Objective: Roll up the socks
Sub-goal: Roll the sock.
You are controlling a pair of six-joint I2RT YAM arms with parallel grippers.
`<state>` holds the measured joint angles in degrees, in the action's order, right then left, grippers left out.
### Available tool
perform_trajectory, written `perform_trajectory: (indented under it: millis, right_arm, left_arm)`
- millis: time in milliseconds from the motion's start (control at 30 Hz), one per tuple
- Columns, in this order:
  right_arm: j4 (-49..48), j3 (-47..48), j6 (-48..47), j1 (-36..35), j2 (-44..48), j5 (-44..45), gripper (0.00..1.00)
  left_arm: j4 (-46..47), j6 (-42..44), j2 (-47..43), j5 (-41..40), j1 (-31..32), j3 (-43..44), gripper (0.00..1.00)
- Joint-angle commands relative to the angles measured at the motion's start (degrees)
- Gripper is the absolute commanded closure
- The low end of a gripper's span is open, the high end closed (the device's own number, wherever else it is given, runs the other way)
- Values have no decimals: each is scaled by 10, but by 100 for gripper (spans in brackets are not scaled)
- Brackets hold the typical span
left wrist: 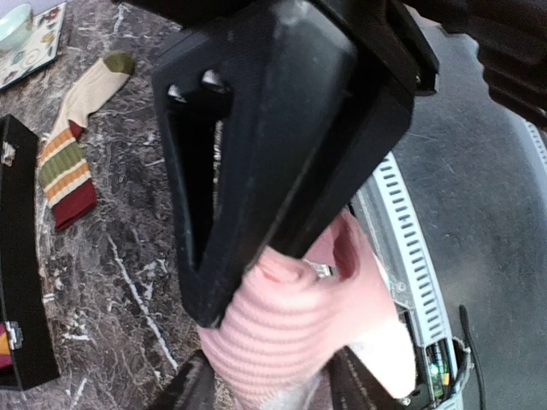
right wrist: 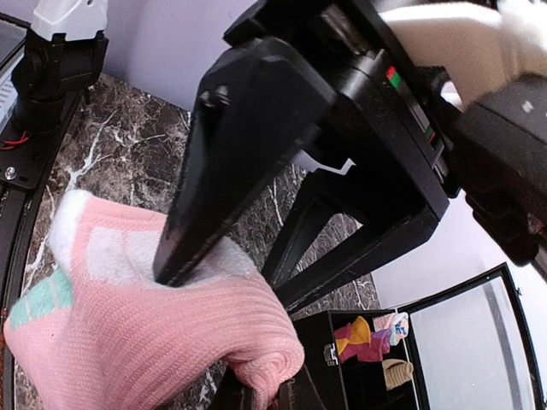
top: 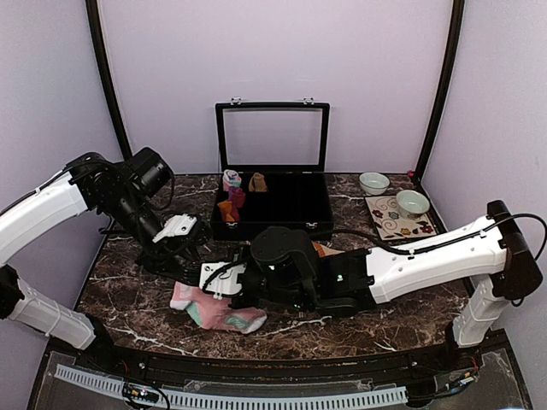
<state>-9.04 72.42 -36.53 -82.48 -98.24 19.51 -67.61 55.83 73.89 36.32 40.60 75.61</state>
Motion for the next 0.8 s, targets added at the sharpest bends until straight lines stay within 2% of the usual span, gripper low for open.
perform_trajectory:
  millis: [0,400,633,700,767]
  right_arm:
    - [-98,1,41,-2,-12,32,100]
    - [-141,4,76,-4,-15,23,100]
    - [-151,0,132,-5,-9,-1,100]
    - [-158,-6,147,-5,-8,-3,100]
    - [-173,-16,160,-5,-6,-2,100]
  left_arm:
    - [52,-27,-45,-13,0,-31,51]
    - [105,-51,-57,-59,0,-68,53]
    - [204,-61,-68,-188,0,-85,79]
    - [232,-60,-81,-206,0,-92,77]
    - [257,-63,-97,-207,1,-102,65]
